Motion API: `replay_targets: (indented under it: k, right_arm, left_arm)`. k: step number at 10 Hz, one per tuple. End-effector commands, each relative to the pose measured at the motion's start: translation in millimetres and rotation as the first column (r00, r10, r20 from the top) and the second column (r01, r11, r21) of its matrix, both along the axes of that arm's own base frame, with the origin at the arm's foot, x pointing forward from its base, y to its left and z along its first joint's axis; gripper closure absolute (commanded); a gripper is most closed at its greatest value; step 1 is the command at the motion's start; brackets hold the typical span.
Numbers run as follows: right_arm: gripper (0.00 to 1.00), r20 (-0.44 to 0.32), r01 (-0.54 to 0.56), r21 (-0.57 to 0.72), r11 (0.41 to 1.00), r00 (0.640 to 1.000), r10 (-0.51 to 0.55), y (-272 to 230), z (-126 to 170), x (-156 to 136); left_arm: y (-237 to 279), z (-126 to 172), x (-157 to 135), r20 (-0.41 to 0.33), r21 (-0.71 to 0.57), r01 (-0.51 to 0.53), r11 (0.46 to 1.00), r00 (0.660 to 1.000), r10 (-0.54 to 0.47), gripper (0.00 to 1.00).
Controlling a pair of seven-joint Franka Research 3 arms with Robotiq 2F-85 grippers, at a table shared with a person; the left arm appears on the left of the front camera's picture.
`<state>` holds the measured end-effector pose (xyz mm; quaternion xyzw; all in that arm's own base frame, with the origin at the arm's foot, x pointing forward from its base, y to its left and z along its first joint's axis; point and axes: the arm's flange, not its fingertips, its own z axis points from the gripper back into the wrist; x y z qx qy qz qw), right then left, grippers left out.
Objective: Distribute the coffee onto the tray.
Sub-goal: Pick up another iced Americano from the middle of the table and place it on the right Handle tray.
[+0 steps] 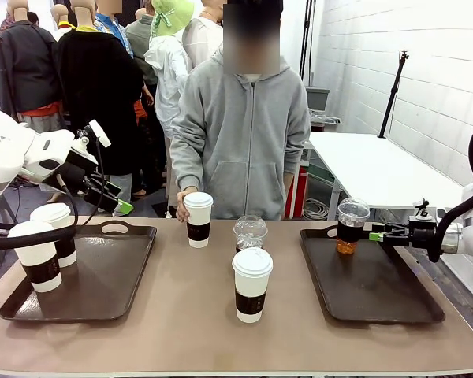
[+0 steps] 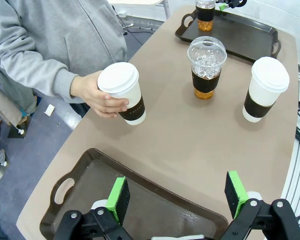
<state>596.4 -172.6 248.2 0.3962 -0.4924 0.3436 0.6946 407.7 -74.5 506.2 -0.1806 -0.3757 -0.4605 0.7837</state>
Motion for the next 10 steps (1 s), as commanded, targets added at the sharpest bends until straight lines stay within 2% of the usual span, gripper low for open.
replay_targets:
  k: [1, 5, 10]
  right_arm:
    - [0.00, 0.003, -0.004, -0.001, 1.000, 1.000, 0.004, 1.5, 0.7, 2.3]
    - [0.00, -0.005, 0.008, -0.018, 1.000, 1.000, -0.008, 2.5, 0.6, -3.5]
    - [0.00, -0.035, 0.079, -0.046, 0.996, 0.996, -0.081, -4.8, -1.3, -56.5]
  left_arm:
    - [2.0, -3.3, 3.3, 0.018, -0.015, 0.020, 1.000, 1.000, -0.020, 0.00]
    - [2.0, -3.3, 3.3, 0.018, -0.015, 0.020, 1.000, 1.000, -0.020, 0.00]
    - [2.0, -3.3, 3.3, 0.018, -0.015, 0.020, 1.000, 1.000, -0.020, 0.00]
